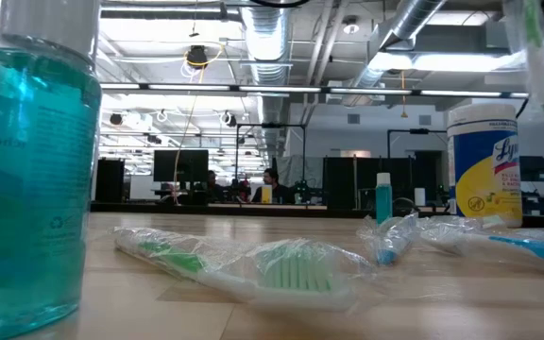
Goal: Pick & Place toothbrushing station
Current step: Put the green toothbrush into the black wire organizer, then put the blue toothbrush into the black wire organizer
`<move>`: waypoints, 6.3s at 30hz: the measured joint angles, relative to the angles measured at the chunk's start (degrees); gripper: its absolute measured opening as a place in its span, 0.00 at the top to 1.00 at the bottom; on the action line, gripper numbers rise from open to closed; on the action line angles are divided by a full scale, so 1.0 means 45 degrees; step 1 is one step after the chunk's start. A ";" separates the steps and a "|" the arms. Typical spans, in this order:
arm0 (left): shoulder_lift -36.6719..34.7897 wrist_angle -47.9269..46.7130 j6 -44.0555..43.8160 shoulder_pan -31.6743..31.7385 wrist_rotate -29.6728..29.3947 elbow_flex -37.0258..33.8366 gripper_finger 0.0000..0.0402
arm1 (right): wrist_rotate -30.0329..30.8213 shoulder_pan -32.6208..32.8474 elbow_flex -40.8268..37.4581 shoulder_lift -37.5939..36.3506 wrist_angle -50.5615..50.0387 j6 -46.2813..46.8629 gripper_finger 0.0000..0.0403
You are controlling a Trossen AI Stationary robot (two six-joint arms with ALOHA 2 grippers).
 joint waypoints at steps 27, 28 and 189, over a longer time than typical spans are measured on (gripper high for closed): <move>0.0000 0.0118 -0.0004 0.0000 0.0005 -0.0010 0.90 | 0.1425 0.1910 -0.0090 0.1104 -0.0877 0.1625 1.00; 0.0000 0.0115 -0.0004 0.0000 0.0005 -0.0010 0.90 | 0.1417 0.1910 -0.0180 0.1107 -0.0883 0.1707 1.00; 0.7179 -0.2791 -0.9213 0.1432 0.3133 0.2215 0.65 | -0.1230 0.1209 -0.1987 -0.1982 -0.0129 0.2513 0.84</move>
